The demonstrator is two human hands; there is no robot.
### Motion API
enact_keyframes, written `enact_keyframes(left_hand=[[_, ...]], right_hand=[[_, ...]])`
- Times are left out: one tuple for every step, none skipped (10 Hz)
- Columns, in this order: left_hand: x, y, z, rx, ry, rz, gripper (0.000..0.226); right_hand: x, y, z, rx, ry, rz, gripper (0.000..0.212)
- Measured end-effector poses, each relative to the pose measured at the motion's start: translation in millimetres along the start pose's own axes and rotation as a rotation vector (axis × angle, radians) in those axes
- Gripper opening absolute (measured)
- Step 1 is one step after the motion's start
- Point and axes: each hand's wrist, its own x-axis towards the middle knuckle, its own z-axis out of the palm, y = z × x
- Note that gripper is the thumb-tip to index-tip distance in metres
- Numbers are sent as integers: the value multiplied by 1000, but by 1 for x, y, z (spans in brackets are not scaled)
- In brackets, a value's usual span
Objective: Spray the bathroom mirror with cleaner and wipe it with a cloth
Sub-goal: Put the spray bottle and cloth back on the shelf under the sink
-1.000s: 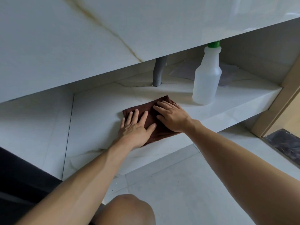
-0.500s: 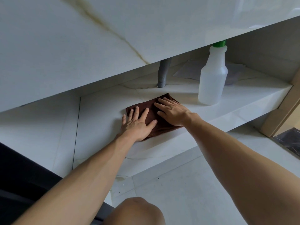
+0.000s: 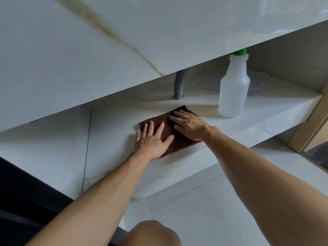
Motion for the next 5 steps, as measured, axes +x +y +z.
enact_keyframes(left_hand=[[1, 0, 0, 0, 2, 6, 73], [1, -2, 0, -8, 3, 10, 73], [1, -3, 1, -19, 9, 13, 73], [0, -2, 0, -24, 4, 14, 72], [-1, -2, -2, -23, -4, 13, 72]], right_hand=[[0, 0, 0, 0, -1, -1, 57], [1, 1, 1, 0, 1, -1, 57], [1, 0, 1, -1, 2, 2, 57], [1, 0, 1, -3, 1, 5, 57], [1, 0, 1, -3, 0, 4, 57]])
